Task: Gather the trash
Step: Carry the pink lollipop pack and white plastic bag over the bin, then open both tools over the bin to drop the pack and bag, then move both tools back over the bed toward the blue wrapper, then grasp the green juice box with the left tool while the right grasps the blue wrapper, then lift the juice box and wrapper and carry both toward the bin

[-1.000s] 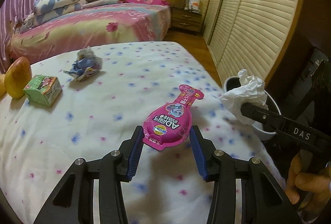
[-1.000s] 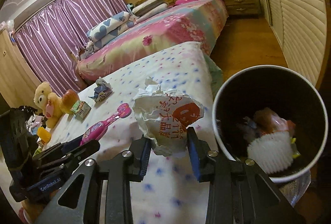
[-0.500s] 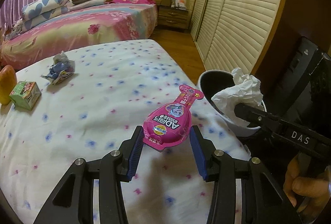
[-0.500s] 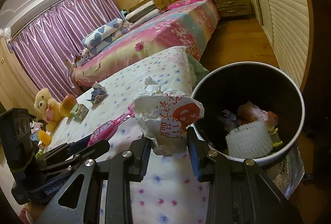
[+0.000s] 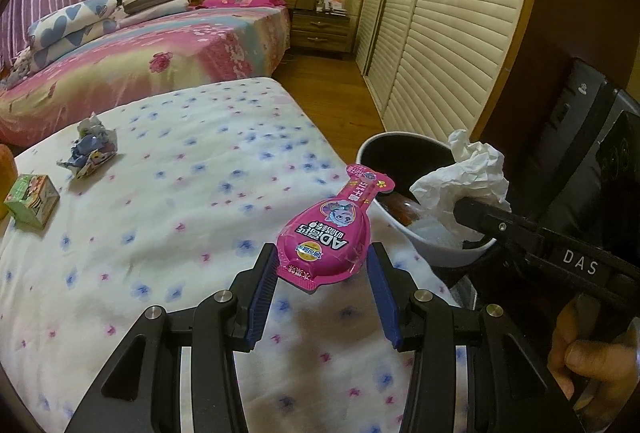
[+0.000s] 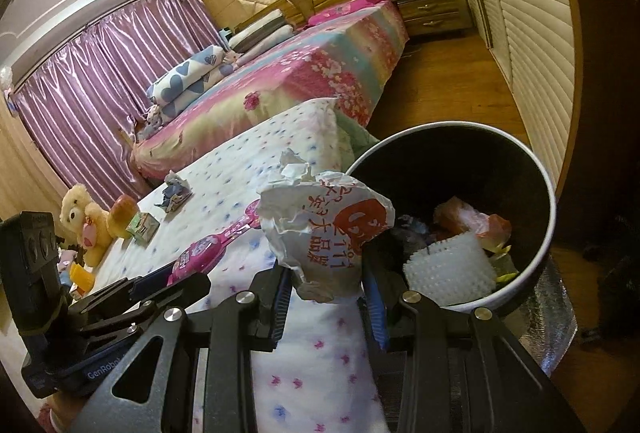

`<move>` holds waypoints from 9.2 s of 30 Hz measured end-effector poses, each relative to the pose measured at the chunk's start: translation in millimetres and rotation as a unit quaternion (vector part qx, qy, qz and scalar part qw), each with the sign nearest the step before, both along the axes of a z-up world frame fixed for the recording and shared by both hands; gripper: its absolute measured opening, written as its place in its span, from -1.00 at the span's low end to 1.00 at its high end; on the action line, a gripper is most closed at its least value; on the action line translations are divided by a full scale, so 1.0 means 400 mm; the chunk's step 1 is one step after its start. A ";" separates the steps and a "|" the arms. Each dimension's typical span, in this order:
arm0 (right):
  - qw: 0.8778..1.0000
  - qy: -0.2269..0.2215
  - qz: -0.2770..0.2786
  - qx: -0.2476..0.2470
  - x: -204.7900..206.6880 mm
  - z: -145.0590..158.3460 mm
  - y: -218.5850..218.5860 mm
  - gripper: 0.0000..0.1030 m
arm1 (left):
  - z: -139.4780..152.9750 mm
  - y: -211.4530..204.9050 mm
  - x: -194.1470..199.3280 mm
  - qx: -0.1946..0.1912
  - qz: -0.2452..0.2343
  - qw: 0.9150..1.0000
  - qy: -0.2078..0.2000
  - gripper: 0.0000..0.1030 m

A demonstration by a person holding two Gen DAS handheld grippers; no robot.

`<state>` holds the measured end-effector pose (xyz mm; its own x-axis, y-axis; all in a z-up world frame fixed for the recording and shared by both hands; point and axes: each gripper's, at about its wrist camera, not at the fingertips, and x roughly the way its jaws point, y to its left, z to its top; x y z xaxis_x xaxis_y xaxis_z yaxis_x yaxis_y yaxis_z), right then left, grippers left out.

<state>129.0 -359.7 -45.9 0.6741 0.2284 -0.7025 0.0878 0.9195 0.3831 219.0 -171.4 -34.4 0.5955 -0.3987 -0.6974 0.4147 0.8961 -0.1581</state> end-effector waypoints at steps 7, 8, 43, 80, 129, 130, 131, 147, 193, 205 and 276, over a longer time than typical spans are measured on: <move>1.000 0.002 -0.013 -0.002 -0.010 0.000 -0.031 -0.35 | 0.002 -0.034 0.001 0.000 -0.012 1.000 -0.001 -0.15; 1.000 0.002 -0.016 -0.002 -0.012 0.001 -0.038 -0.35 | 0.002 -0.038 0.001 0.000 -0.014 1.000 -0.001 -0.15; 0.998 0.023 -0.061 -0.019 0.021 -0.026 -0.163 -0.34 | -0.008 -0.210 0.074 0.022 -0.048 0.999 -0.010 -0.15; 0.996 0.055 -0.060 -0.028 0.078 -0.052 -0.202 -0.28 | -0.023 -0.274 0.131 0.035 -0.047 0.998 0.001 -0.14; 1.000 0.009 0.001 -0.010 0.090 0.025 -0.020 0.50 | -0.018 0.087 0.054 -0.018 0.077 0.996 0.030 0.13; 1.000 0.009 0.008 -0.008 0.093 0.024 -0.004 0.52 | -0.016 0.103 0.048 -0.017 0.084 0.996 0.028 0.15; 1.000 0.010 0.016 -0.008 0.097 0.022 0.014 0.53 | -0.015 0.115 0.045 -0.017 0.090 0.995 0.029 0.19; 0.994 0.017 0.104 -0.007 0.153 -0.012 0.219 0.67 | -0.009 0.367 0.012 -0.022 0.206 0.978 0.027 0.40; 0.967 0.027 0.252 0.009 0.502 -0.111 0.611 0.58 | -0.070 0.616 0.247 -0.003 0.312 0.949 0.042 0.40; 0.967 0.048 0.249 0.034 0.600 -0.153 0.622 -0.33 | -0.106 0.578 0.375 0.025 0.356 0.933 0.056 0.48; 0.998 -0.002 0.063 0.030 0.039 -0.004 0.138 -0.84 | 0.002 0.151 -0.023 0.037 0.063 0.997 -0.003 0.00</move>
